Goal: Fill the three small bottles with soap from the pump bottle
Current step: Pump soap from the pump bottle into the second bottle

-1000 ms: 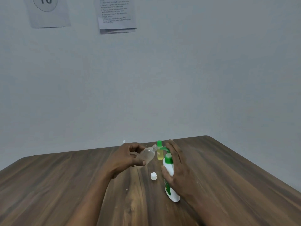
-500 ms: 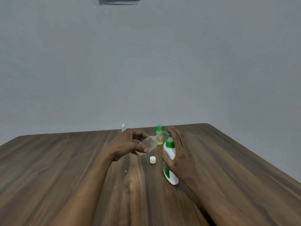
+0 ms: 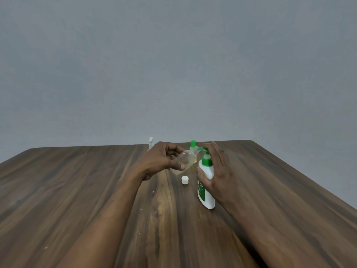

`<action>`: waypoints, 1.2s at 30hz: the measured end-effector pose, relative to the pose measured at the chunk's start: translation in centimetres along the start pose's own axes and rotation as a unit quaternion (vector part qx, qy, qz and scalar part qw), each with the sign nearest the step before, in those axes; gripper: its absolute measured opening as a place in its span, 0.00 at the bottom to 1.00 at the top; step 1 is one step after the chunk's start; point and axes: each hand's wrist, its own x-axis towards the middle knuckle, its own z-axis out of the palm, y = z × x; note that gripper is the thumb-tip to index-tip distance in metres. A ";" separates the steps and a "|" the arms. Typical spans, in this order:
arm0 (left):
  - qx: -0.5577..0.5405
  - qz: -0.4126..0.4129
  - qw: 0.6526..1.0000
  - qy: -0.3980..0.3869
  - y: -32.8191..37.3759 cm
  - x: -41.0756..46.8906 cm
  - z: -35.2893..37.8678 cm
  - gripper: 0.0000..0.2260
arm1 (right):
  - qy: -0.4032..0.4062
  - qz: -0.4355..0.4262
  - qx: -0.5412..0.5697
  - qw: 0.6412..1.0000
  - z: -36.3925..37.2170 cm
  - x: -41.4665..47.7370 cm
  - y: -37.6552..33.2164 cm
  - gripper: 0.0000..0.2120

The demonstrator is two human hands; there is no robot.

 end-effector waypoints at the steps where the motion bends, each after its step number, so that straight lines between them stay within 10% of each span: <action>1: 0.005 0.001 1.000 0.004 0.0 0.0 0.0 0.15 | 0.001 -0.002 -0.002 1.000 -0.1 0.0 -0.1 0.29; 36: 0.012 -0.043 0.999 -0.003 0.4 -0.2 0.3 0.16 | -0.024 -0.007 -0.021 0.999 -1.6 0.2 -2.1 0.27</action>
